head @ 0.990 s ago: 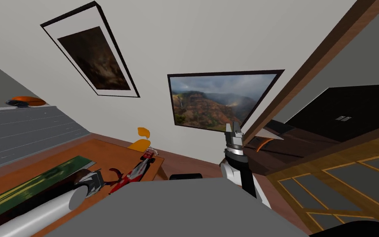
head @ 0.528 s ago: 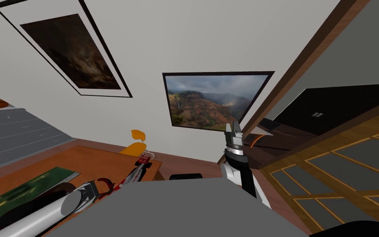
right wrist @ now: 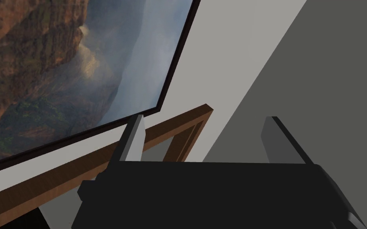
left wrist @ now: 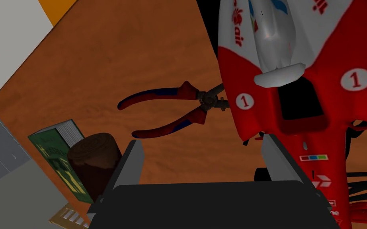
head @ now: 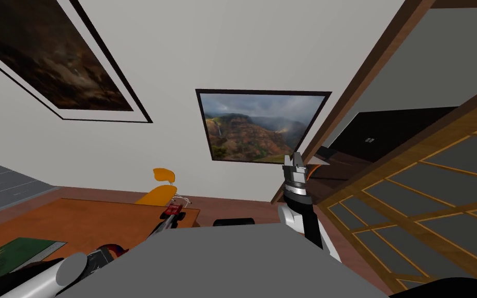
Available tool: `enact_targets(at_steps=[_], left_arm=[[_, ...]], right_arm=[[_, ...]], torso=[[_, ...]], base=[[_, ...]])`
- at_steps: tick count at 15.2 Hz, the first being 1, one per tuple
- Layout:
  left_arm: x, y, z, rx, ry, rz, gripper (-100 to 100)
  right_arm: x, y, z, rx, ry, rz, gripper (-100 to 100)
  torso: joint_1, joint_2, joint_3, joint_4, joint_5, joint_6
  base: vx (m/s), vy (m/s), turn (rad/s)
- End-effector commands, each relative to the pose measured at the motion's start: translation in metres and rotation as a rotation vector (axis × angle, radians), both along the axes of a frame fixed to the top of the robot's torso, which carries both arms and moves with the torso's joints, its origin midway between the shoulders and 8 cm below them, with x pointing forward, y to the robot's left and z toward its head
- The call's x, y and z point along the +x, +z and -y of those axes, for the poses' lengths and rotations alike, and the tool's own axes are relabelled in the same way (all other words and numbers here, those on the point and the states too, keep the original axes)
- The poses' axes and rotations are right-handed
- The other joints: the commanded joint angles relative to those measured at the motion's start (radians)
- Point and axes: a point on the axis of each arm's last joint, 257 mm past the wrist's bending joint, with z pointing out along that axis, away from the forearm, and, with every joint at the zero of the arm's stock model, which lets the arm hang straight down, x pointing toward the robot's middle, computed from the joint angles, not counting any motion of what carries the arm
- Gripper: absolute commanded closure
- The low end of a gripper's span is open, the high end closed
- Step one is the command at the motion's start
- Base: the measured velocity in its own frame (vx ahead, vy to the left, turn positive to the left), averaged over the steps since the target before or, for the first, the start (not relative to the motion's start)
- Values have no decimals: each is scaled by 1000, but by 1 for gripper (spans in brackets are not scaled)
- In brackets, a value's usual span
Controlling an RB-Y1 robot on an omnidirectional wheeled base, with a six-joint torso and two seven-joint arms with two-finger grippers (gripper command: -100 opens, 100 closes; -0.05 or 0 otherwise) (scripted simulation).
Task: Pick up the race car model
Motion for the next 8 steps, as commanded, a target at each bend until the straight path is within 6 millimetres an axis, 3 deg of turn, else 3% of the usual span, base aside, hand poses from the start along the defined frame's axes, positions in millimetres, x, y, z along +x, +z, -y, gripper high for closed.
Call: enact_targets(at_steps=[1, 8], left_arm=[[-16, -11, 10, -60, 49, -23, -100], [-53, -31, 37, -200, 151, -74, -100]], right_arm=[[0, 0, 0, 0, 0, 0, 0], [0, 0, 0, 0, 0, 0, 0]], torso=[[0, 0, 0, 0, 0, 0], [0, 0, 0, 0, 0, 0]], base=[[34, 22, -133], [30, 23, -143]])
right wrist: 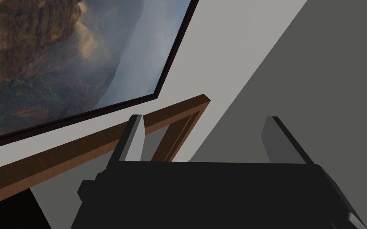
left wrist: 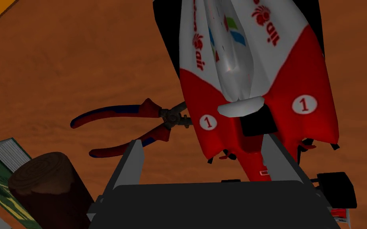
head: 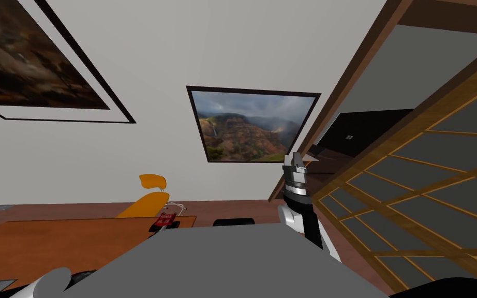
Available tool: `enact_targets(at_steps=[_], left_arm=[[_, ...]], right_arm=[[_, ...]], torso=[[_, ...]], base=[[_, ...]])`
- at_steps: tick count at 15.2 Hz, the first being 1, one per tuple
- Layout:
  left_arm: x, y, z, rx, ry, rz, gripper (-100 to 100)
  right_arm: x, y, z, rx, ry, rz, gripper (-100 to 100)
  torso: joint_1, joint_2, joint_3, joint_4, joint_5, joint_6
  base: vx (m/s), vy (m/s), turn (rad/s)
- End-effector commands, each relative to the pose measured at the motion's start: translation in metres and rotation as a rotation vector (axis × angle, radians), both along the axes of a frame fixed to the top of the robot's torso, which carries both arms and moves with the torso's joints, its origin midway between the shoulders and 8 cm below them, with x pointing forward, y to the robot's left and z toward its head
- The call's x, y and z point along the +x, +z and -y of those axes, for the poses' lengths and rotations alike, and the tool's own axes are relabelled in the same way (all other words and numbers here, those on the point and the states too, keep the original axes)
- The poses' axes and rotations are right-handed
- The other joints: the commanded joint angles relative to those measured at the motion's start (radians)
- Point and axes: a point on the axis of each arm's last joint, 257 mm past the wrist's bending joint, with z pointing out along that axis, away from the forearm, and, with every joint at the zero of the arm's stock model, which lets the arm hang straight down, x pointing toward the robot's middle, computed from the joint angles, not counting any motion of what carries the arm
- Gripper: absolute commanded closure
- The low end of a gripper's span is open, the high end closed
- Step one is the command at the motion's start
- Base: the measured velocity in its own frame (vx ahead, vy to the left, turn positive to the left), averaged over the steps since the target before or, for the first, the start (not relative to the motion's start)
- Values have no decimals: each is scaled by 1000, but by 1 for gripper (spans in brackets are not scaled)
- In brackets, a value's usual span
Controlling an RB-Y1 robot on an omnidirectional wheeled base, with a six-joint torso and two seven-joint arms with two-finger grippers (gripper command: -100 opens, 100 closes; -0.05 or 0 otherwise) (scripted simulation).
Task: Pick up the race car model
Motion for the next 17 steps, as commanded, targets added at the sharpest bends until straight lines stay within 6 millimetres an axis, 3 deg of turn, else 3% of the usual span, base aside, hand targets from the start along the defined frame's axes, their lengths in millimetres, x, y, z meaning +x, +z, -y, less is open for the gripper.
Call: enact_targets(at_steps=[1, 6, 7, 8, 13, 14, 17], left_arm=[[-12, -8, 14, -56, 40, -18, -100], [-32, -18, 37, -150, 106, -42, -100], [-26, -16, 30, -126, 91, -36, -100], [-24, -27, 33, -133, 90, -37, -100], [-21, -36, 35, -135, 87, -37, -100], [-21, -37, 35, -134, 86, -36, 100], [-21, -38, 36, -138, 87, -37, 100]], right_arm=[[0, 0, 0, 0, 0, 0, 0], [0, 0, 0, 0, 0, 0, 0], [0, 0, 0, 0, 0, 0, 0], [0, 0, 0, 0, 0, 0, 0], [0, 0, 0, 0, 0, 0, 0], [0, 0, 0, 0, 0, 0, 0], [0, 0, 0, 0, 0, 0, 0]], torso=[[0, 0, 0, 0, 0, 0], [0, 0, 0, 0, 0, 0], [0, 0, 0, 0, 0, 0], [0, 1, 0, 0, 0, 0], [-1, 2, 1, 0, 0, 0], [-1, 2, 1, 0, 0, 0], [-1, 2, 1, 1, -1, 0]], base=[[30, 20, -160], [24, 24, -123], [16, 17, -33], [2, 16, 24], [-7, 14, 24], [0, 0, 0], [0, 0, 0]])
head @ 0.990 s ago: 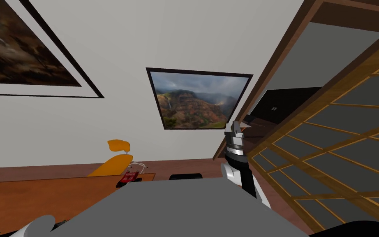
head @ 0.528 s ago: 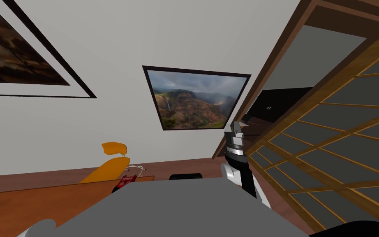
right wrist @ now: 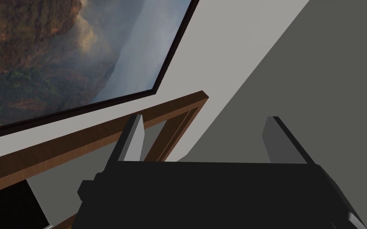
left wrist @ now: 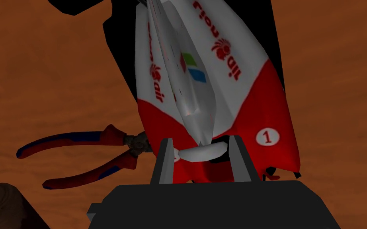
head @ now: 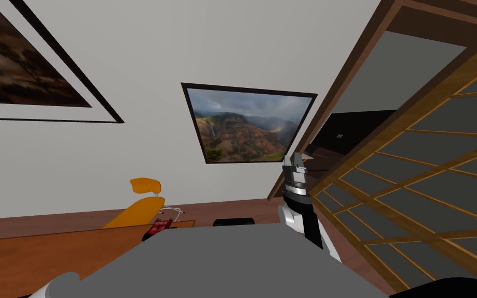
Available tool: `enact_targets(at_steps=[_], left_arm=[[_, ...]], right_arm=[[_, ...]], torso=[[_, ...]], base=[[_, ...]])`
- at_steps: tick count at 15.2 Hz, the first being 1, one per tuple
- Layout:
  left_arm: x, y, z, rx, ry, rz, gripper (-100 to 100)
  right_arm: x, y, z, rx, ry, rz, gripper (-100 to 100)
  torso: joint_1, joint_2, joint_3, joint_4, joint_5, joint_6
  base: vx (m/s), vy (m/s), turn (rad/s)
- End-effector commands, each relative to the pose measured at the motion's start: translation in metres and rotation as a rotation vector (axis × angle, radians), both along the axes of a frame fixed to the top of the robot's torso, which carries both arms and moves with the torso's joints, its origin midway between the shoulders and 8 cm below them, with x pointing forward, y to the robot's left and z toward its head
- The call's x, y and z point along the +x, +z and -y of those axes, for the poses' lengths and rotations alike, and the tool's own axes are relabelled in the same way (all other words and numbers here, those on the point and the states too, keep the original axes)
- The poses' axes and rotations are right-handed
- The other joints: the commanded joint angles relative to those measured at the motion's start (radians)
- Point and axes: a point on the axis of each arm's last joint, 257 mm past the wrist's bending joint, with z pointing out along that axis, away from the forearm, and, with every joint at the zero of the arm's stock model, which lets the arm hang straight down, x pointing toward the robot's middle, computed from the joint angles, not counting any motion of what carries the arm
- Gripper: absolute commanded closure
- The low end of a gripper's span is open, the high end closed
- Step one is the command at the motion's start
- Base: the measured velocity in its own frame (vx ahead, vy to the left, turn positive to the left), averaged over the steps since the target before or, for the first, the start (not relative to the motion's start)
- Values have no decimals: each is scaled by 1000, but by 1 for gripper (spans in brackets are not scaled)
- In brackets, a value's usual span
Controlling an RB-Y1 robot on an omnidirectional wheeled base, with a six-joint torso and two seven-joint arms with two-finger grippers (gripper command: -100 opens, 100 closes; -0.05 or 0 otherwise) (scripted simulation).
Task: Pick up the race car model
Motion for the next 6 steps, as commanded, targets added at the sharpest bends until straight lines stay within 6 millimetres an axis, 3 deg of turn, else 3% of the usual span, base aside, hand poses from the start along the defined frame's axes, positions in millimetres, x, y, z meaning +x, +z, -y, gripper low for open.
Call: enact_targets(at_steps=[1, 4, 6], left_arm=[[0, 0, 0, 0, 0, 0, 100], [-5, 19, -5, 6, 5, -2, 100], [-5, 17, -4, 6, 5, 0, 100]], right_arm=[[0, 0, 0, 0, 0, 0, 0], [0, 0, 0, 0, 0, 0, 0], [0, 0, 0, 0, 0, 0, 0]], torso=[[0, 0, 0, 0, 0, 0], [-2, 0, 0, 0, -2, 1], [-4, 0, 0, 0, -3, 0]], base=[[0, 0, 0], [6, -14, -43], [6, -13, -14]])
